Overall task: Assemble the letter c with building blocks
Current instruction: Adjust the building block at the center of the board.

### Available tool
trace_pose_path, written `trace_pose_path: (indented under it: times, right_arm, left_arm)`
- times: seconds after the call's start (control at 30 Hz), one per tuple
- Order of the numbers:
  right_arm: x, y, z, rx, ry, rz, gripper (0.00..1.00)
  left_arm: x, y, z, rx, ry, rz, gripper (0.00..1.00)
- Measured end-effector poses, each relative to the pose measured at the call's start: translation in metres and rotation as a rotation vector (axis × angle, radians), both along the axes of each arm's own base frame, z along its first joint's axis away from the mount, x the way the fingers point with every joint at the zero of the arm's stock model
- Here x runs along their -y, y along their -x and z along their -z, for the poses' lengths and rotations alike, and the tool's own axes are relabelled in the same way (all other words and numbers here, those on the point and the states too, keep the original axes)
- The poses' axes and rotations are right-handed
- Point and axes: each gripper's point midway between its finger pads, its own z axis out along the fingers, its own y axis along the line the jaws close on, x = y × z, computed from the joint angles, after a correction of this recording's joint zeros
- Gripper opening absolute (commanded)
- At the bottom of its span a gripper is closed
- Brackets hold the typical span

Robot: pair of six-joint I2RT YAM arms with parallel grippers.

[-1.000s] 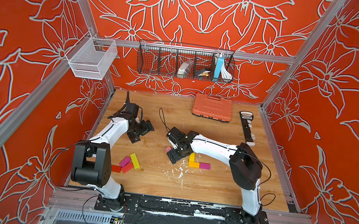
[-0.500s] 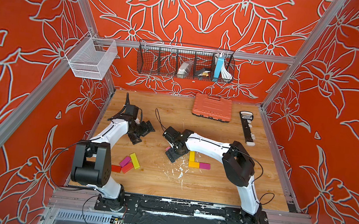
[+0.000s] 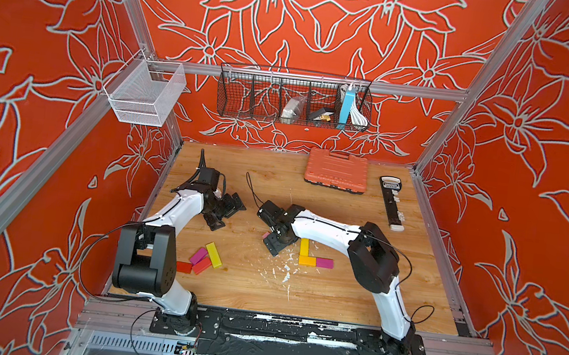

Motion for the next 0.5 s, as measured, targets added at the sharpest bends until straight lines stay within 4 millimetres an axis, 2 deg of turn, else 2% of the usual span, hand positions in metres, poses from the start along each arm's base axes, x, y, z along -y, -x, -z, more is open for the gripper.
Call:
trace_pose_path:
  times: [0.23,0.5]
  right_arm:
    - [0.009,-0.011,0.000,0.002,0.001,0.031,0.92]
    - [0.011,-0.013,0.000,0.002,0.000,0.038,0.92]
  left_arm:
    - [0.001,0.002,0.003,-0.004,0.010,-0.001,0.98]
    - [0.003,0.002,0.003,-0.006,0.020,-0.001,0.98]
